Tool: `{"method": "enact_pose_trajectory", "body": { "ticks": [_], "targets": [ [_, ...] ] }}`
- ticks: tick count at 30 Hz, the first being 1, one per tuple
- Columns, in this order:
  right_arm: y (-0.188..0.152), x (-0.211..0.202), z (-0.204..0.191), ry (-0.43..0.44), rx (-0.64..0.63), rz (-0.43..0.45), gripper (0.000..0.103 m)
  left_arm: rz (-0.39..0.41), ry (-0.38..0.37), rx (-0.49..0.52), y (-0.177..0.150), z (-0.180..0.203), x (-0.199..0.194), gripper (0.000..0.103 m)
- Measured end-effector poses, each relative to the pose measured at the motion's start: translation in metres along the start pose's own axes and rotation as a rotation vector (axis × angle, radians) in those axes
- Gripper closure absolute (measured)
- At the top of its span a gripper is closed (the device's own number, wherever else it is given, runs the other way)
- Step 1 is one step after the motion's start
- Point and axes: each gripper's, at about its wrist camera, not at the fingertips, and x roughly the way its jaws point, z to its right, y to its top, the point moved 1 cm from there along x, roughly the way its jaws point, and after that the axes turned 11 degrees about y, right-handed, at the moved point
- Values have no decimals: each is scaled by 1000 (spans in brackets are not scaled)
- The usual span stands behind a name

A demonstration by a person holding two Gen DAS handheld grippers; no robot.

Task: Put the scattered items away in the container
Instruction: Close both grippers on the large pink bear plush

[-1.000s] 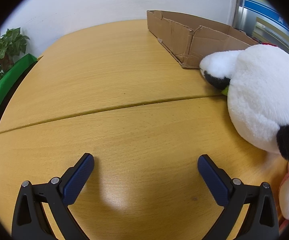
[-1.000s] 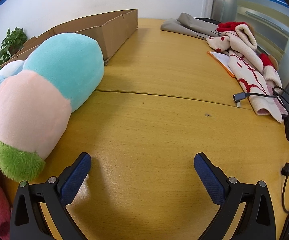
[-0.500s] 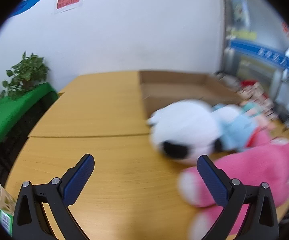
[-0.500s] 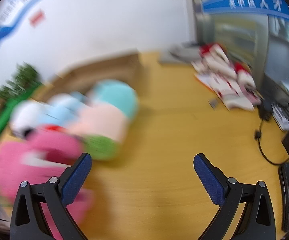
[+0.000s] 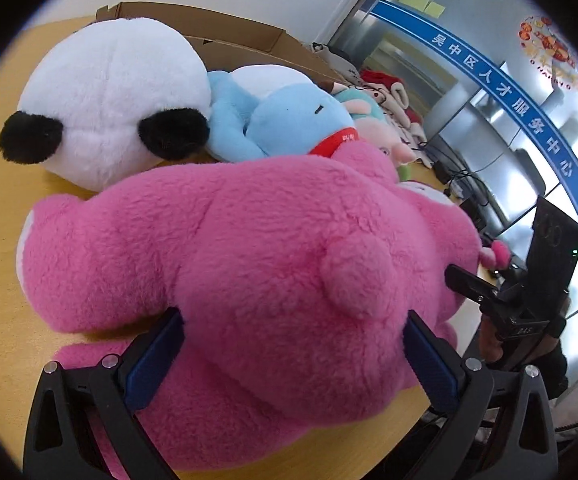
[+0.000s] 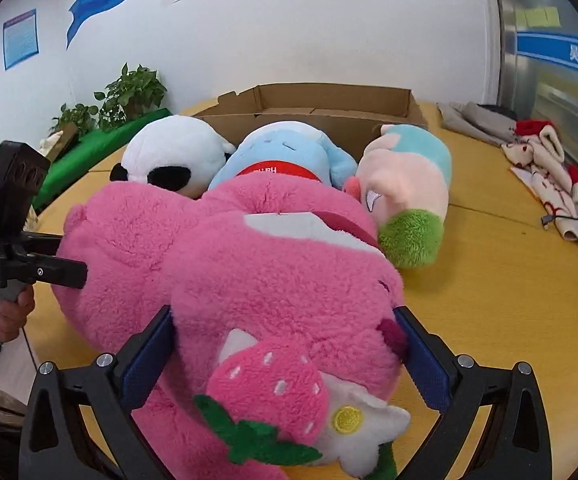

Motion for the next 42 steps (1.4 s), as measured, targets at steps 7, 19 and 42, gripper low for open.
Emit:
{"method": "enact_pose_trajectory", "body": {
  "ticks": [7,19,42],
  "targets": [
    [13,1,22,50,145,15,0,13,-23,-29,0,-5,1,0],
    [2,14,29,37,209,8,0,8,12,-39,1,0,2,0],
    [3,12,49,155,407,66,0,34,6,-83,3,-2,6,0]
  ]
}}
